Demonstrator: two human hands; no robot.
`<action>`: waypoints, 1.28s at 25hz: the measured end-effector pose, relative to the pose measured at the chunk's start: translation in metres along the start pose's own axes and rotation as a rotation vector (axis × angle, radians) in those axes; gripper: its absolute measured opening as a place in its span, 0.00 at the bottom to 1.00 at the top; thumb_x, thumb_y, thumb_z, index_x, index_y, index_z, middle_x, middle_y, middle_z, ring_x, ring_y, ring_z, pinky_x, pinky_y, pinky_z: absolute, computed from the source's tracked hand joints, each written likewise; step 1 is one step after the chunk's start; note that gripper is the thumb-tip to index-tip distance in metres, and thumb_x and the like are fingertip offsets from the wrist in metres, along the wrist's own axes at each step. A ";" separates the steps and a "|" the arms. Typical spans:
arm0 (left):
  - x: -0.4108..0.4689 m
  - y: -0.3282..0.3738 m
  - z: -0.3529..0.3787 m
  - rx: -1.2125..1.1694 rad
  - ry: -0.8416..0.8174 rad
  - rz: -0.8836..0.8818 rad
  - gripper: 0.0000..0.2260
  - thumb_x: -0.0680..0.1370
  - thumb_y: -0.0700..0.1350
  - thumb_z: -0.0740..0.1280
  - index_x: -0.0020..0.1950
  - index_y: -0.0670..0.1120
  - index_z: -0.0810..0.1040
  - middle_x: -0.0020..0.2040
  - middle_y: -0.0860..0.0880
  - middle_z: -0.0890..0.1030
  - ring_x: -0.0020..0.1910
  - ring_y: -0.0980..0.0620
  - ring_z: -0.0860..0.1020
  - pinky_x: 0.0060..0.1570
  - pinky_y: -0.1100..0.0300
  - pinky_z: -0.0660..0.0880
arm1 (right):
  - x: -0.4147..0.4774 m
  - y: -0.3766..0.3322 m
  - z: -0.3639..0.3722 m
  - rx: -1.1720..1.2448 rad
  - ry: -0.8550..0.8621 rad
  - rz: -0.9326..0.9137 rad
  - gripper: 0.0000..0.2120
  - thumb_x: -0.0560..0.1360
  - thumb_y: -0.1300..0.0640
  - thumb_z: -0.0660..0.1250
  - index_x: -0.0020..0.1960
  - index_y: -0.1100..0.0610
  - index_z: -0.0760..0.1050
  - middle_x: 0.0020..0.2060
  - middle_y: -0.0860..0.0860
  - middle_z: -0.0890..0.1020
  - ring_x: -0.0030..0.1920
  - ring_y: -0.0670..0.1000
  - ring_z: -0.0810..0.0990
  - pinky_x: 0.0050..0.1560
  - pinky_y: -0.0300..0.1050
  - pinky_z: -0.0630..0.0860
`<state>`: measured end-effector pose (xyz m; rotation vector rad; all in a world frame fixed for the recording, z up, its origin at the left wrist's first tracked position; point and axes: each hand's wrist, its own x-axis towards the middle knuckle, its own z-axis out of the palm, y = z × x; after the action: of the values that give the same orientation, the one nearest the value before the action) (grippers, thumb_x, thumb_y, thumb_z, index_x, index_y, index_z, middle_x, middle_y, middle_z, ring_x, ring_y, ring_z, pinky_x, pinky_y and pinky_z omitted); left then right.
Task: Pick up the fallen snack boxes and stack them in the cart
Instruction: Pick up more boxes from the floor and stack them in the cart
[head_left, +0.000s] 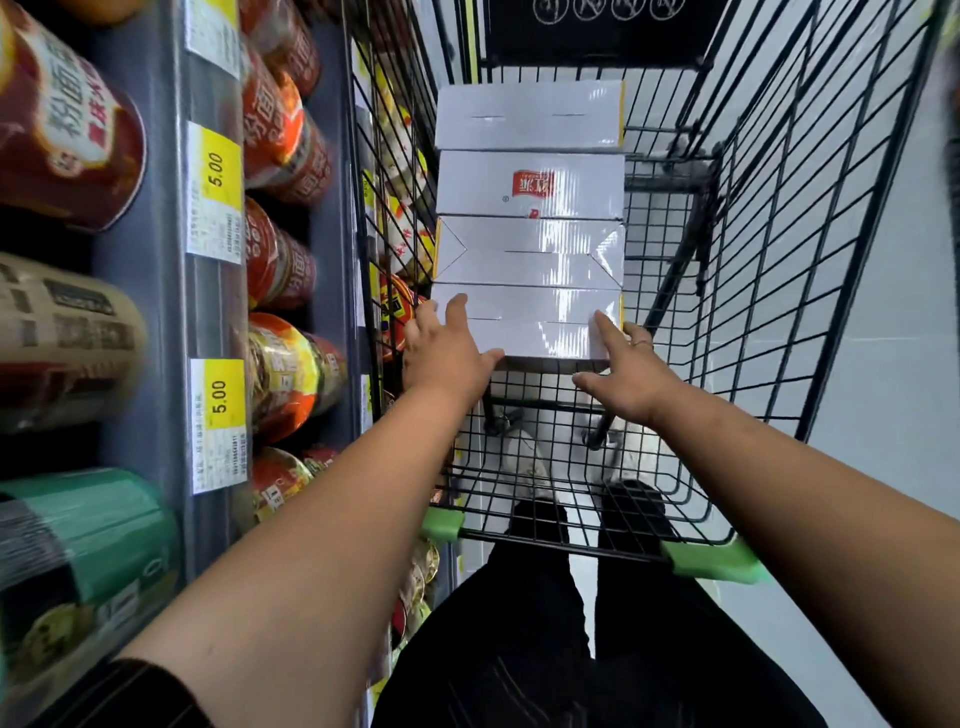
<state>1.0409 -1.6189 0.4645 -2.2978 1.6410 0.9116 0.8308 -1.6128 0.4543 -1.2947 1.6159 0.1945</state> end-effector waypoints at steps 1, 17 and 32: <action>-0.003 0.000 -0.005 -0.009 0.019 0.028 0.34 0.76 0.57 0.69 0.77 0.52 0.58 0.75 0.43 0.56 0.73 0.42 0.56 0.69 0.48 0.62 | -0.003 -0.002 -0.004 -0.006 0.016 -0.004 0.41 0.76 0.48 0.67 0.79 0.45 0.44 0.78 0.57 0.44 0.75 0.62 0.58 0.74 0.52 0.59; -0.101 0.143 -0.086 0.110 0.181 0.667 0.29 0.75 0.56 0.69 0.74 0.54 0.64 0.70 0.45 0.66 0.69 0.42 0.66 0.67 0.49 0.65 | -0.195 0.017 -0.103 0.022 0.632 -0.055 0.38 0.75 0.46 0.66 0.78 0.48 0.51 0.76 0.54 0.55 0.71 0.61 0.59 0.69 0.52 0.63; -0.415 0.374 0.050 0.132 0.020 1.281 0.34 0.76 0.57 0.68 0.78 0.52 0.57 0.72 0.48 0.64 0.70 0.47 0.64 0.66 0.55 0.64 | -0.471 0.320 -0.104 0.390 0.975 0.313 0.41 0.74 0.43 0.68 0.78 0.45 0.47 0.76 0.52 0.54 0.73 0.59 0.58 0.69 0.51 0.64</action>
<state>0.5992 -1.4060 0.7365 -0.9393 3.0315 0.8418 0.4711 -1.2489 0.7252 -0.8405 2.5072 -0.6361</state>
